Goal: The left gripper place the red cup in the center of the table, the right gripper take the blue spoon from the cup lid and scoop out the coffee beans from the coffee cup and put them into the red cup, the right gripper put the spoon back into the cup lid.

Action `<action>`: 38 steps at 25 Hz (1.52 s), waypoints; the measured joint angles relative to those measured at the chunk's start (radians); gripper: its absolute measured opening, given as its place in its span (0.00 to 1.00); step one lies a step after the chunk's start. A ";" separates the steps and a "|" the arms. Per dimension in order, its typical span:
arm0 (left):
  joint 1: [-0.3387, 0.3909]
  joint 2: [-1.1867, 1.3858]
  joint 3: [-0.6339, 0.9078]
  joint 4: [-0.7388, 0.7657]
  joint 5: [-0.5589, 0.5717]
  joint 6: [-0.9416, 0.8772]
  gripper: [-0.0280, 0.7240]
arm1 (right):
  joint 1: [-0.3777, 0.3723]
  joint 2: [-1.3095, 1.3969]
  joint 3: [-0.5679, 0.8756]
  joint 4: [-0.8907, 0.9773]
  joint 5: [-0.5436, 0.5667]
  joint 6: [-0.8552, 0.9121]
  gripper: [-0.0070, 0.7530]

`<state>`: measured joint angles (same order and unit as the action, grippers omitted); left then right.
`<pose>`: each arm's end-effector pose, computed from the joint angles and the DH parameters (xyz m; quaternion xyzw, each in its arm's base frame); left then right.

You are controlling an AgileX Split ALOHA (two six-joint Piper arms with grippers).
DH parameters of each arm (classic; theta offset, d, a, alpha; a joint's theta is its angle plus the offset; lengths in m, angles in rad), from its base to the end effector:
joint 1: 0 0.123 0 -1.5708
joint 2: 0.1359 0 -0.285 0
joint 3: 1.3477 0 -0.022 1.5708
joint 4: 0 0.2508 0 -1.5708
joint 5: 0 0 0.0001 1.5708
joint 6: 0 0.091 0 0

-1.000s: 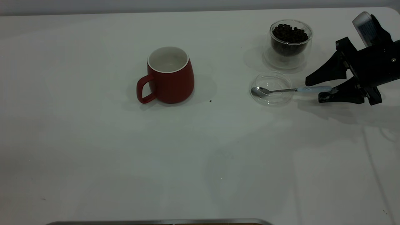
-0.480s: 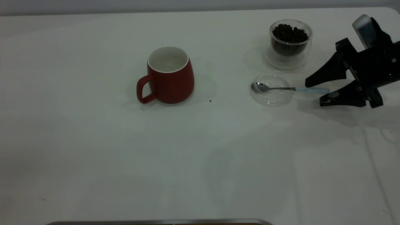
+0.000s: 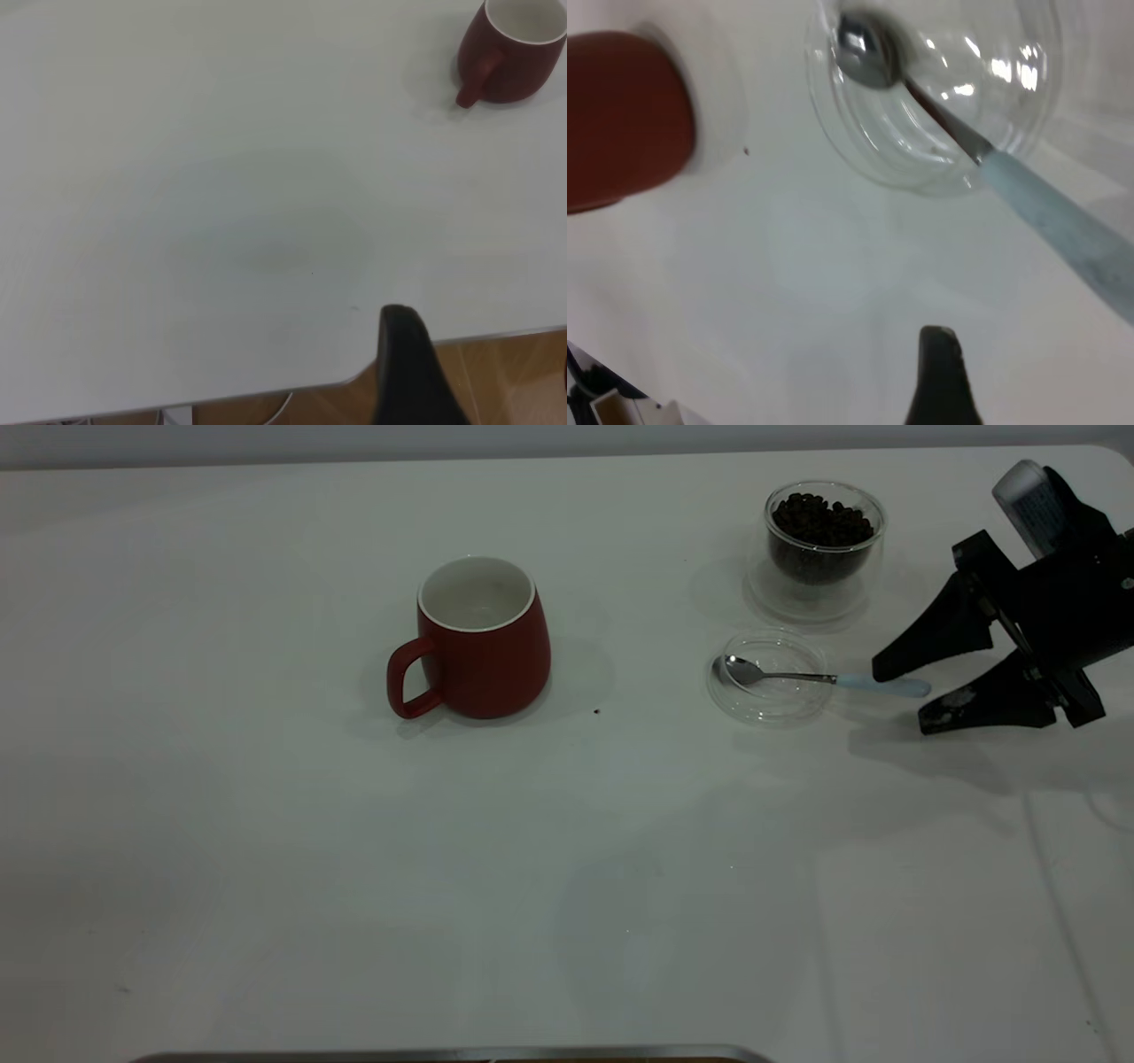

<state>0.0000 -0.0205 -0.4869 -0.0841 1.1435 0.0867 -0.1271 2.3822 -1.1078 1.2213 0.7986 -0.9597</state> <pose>-0.0103 -0.0070 0.2672 0.0413 0.8705 -0.0207 0.4899 0.3536 0.0166 -0.0021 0.1113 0.9258 0.3608 0.0207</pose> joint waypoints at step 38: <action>0.000 0.000 0.000 0.000 0.000 0.000 0.66 | 0.007 -1.708 0.360 -1.073 0.329 0.829 0.78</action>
<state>0.0000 -0.0205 -0.4869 -0.0841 1.1435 0.0867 -0.1198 0.6746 -0.7475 0.1482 1.1280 -0.1303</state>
